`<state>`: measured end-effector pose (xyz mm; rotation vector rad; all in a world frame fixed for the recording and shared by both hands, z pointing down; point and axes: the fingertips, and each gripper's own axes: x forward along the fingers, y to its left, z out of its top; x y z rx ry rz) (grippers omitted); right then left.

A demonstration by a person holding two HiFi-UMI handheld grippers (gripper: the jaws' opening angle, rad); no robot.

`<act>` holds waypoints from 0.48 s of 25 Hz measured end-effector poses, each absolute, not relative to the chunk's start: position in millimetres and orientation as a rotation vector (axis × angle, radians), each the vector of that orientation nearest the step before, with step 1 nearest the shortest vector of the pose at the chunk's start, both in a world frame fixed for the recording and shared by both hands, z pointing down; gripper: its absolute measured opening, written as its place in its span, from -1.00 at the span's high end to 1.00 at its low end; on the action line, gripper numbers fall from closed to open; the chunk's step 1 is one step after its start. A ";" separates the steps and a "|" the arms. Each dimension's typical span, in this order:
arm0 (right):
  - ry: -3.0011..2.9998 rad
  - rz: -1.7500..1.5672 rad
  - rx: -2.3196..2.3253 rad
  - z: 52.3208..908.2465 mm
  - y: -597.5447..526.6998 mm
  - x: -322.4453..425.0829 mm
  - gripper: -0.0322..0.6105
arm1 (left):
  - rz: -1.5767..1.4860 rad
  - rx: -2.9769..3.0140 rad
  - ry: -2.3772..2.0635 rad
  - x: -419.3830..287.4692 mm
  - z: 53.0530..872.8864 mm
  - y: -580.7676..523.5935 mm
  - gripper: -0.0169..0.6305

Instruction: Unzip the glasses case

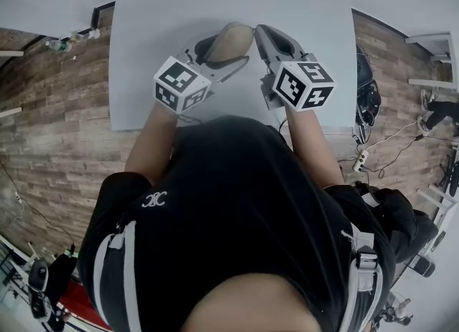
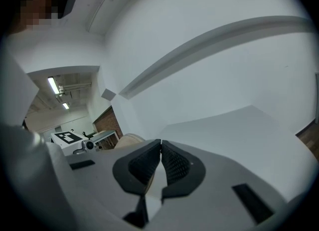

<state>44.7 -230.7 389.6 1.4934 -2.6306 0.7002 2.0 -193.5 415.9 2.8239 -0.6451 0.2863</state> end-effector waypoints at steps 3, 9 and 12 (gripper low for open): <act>-2.633 0.692 1.461 393.1 -227.9 41.4 0.83 | 0.217 2.774 -0.647 -1.9 413.7 -192.8 -0.04; -2.658 0.705 1.374 398.2 -219.6 25.0 0.83 | 0.065 2.652 -0.664 -18.8 408.9 -190.6 -0.04; -2.669 0.698 1.335 399.2 -216.6 15.0 0.84 | -0.025 2.582 -0.666 -29.8 405.2 -194.0 -0.04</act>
